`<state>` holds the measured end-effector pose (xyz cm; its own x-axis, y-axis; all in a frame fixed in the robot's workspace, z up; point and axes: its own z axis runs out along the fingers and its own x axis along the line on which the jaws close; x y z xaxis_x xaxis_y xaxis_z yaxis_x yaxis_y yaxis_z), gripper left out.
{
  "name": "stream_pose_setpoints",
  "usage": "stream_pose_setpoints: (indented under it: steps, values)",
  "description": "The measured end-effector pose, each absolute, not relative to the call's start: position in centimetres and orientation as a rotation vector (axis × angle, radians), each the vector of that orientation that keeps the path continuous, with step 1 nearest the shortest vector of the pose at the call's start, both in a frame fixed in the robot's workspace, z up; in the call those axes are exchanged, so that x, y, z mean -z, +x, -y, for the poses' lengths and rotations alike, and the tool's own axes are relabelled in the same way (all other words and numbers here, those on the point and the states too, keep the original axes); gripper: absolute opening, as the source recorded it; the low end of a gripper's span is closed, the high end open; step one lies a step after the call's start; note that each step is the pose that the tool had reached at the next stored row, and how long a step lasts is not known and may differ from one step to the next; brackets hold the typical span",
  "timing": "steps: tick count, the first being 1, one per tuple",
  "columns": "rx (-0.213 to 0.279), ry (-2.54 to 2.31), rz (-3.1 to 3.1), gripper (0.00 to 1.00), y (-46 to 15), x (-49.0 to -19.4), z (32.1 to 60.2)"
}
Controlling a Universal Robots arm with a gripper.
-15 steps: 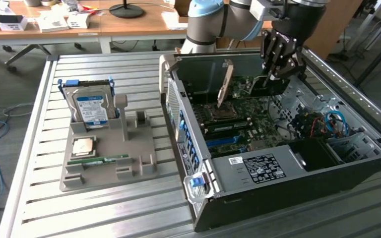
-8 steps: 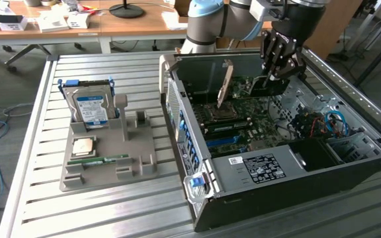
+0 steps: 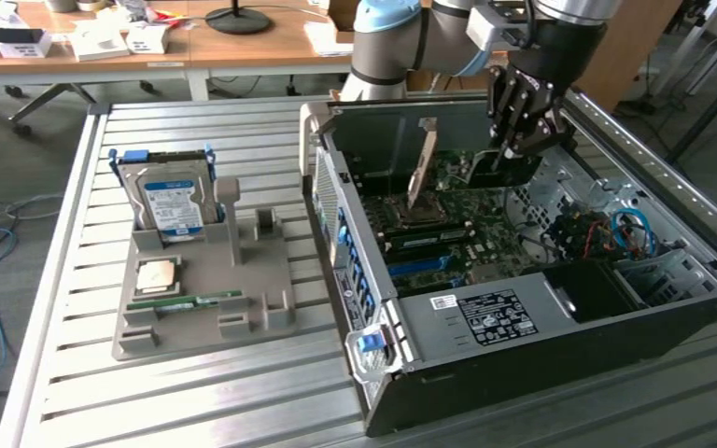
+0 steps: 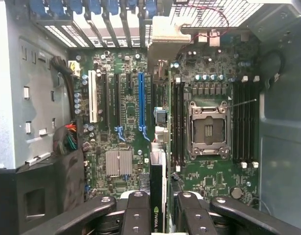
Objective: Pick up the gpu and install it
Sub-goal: 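Insert the gpu into the slot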
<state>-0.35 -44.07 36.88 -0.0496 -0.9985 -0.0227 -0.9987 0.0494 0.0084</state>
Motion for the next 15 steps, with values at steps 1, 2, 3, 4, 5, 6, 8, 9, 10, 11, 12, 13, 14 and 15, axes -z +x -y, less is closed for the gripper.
stream_pose_setpoints:
  steps: [1, 2, 3, 4, 5, 6, 8, 9, 10, 11, 12, 13, 14, 15]
  values:
    - [-0.034, -2.158, -2.268, 0.26, -0.4, -36.7, 44.1]
    - [-0.034, -2.158, -2.268, 0.26, -0.4, -36.6, 44.1]
    - [-0.034, -2.158, -2.268, 0.26, -0.4, -36.5, 44.1]
    - [-0.034, -2.158, -2.268, 0.26, -0.4, -36.3, 44.1]
    - [-0.034, -2.158, -2.268, 0.26, -0.4, -36.1, 44.1]
    - [-0.034, -2.158, -2.268, 0.26, -0.4, -36.0, 44.1]
    - [-0.034, -2.158, -2.268, 0.26, -0.4, -35.7, 44.1]
    - [-0.034, -2.158, -2.268, 0.26, -0.4, -35.6, 44.1]
    - [-0.034, -2.158, -2.268, 0.26, -0.4, -35.5, 44.1]
    - [-0.034, -2.158, -2.268, 0.26, -0.4, -35.4, 44.1]
    - [-0.034, -2.158, -2.268, 0.26, -0.4, -35.4, 44.1]
    - [-0.034, -2.158, -2.268, 0.26, -0.4, -35.4, 44.1]
    - [-0.034, -2.159, -2.268, 0.26, -0.4, -35.4, 44.1]
    - [-0.034, -2.158, -2.268, 0.26, -0.4, -35.4, 44.1]
